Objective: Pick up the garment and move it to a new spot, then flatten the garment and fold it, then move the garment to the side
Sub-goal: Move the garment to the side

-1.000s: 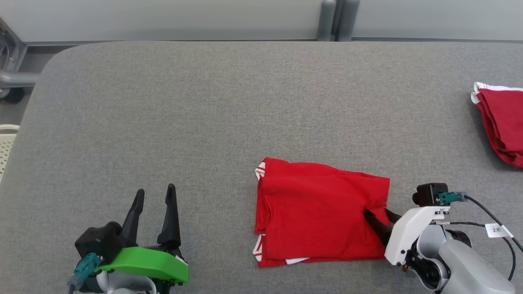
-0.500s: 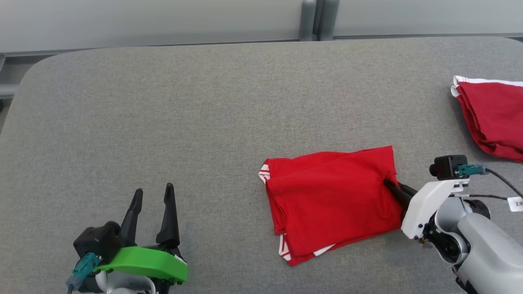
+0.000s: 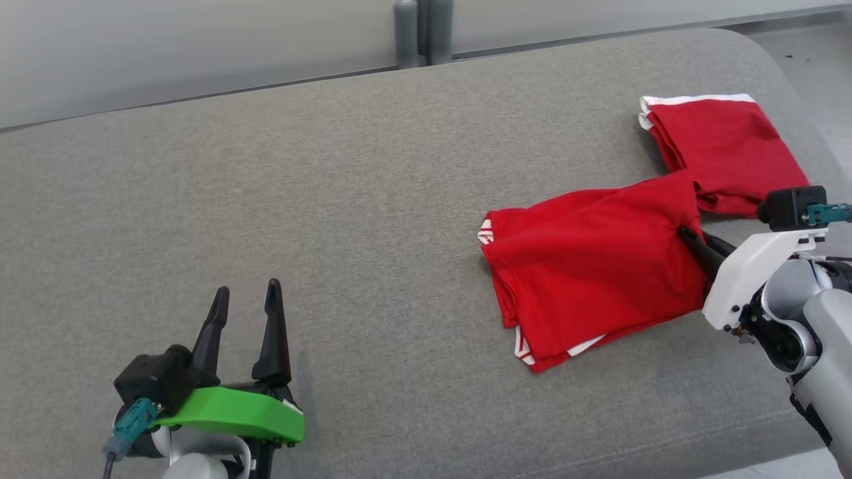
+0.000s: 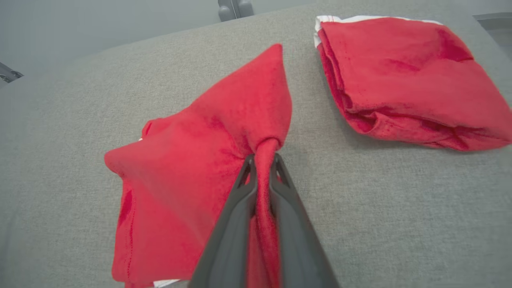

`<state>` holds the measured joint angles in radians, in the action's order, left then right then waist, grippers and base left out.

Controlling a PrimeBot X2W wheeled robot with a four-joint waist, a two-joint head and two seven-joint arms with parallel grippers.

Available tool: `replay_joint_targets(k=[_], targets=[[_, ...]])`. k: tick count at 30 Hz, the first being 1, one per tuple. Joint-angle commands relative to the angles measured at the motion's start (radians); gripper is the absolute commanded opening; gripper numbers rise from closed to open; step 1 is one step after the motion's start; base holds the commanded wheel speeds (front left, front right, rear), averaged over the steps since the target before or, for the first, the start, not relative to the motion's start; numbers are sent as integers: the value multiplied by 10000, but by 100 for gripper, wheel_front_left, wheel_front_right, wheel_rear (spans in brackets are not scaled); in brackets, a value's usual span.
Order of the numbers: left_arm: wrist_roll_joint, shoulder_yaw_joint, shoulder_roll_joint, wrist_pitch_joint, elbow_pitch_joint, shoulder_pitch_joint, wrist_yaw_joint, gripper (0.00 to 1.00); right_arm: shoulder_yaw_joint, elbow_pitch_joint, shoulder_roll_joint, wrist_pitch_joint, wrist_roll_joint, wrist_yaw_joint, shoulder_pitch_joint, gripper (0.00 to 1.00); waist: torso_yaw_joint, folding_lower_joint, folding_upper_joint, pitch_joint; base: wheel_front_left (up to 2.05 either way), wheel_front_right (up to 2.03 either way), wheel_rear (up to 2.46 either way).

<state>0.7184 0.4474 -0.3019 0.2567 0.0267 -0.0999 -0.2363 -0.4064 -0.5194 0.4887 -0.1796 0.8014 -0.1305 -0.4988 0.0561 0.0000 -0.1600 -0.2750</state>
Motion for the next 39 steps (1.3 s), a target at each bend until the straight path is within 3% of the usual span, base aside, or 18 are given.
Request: replay_joint_targets(k=[1,9,16,32,39], targets=[[-147,-45,-100,36,-45,-251,1,100,168,83,23,-61,-147,-3,-99,0,923,0,0,-289,0,0,0],[-265,-105,-223,-27,-85,-602,-63,100,597,265,-215,-123,-482,-3,-238,0,1773,0,0,-677,0,0,0],[-316,-80,-284,-69,-90,-766,-88,100,877,311,-379,-175,-678,-3,-364,0,2002,0,0,-782,0,0,0],[-83,-166,32,1,215,-472,36,100,1487,985,-784,-1078,-1733,-3,-1401,0,1272,0,0,-335,0,0,0],[-183,-208,191,53,293,-525,169,100,1908,722,-963,-1490,-2222,-2,-2292,0,900,0,0,-481,0,0,0]])
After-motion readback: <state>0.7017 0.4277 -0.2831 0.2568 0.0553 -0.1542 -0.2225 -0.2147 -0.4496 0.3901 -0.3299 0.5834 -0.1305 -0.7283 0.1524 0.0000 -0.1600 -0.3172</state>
